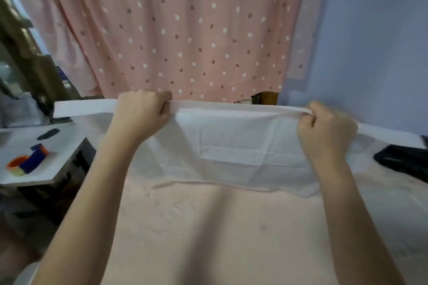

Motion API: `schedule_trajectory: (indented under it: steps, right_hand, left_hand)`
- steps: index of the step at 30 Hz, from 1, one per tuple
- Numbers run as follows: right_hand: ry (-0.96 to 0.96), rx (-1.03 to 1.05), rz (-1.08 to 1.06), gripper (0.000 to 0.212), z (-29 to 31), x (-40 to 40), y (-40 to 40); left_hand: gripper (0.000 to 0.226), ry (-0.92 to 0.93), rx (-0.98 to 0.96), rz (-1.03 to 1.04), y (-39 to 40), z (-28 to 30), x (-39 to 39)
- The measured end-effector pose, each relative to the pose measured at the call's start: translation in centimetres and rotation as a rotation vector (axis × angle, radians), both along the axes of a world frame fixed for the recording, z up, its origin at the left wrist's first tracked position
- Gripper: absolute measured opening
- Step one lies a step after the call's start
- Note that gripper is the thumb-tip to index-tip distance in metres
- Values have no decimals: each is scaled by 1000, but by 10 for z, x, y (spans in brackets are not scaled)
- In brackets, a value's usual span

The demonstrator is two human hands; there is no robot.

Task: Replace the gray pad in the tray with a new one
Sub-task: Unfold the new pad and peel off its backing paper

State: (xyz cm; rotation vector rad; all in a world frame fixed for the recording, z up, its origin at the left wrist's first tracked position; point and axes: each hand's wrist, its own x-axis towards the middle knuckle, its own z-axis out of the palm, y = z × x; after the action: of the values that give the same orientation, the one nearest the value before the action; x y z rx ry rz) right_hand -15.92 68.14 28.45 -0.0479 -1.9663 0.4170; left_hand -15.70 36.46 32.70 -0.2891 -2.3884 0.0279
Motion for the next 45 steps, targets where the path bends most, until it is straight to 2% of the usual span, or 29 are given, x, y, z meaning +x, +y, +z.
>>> schedule_trajectory:
  steps: [2, 5, 10, 12, 15, 21, 26, 30, 35, 41, 43, 45]
  right_hand:
    - [-4, 6, -4, 12, 22, -3, 3]
    - [-38, 37, 23, 19, 53, -18, 5]
    - [-163, 168, 78, 22, 84, -75, -2]
    - [-243, 233, 80, 27, 80, -104, -6]
    - [-460, 309, 47, 22, 55, -147, -13]
    - [-923, 497, 58, 17, -44, -196, -17]
    - [-1247, 590, 68, 29, -137, -214, -13]
    - [-1300, 649, 98, 29, -193, -224, -10]
    - [-1388, 609, 172, 31, -249, -242, -4]
    - [-1196, 613, 177, 20, -280, -267, -7]
    - [-1160, 592, 156, 23, -288, -271, -9]
    - [-1116, 522, 134, 35, -296, -266, -15]
  left_hand:
    - [13, 40, 5, -54, -2, 24, 0]
    - [12, 10, 16, -27, -7, 48, -18]
    - [26, -233, 65, 81, -15, 59, -84]
    - [26, -283, 23, 98, -16, 51, -111]
    - [19, -422, -67, 157, -12, 24, -145]
    - [30, -794, -124, 205, -5, -78, -186]
    - [28, -947, -169, 252, 6, -169, -198]
    - [27, -996, -132, 250, 2, -229, -207]
    - [26, -1042, -27, 249, -5, -282, -225]
    - [31, -979, 41, 251, -16, -316, -256]
    - [33, -915, 76, 256, -16, -324, -259]
    - [44, -792, 115, 234, -11, -332, -252]
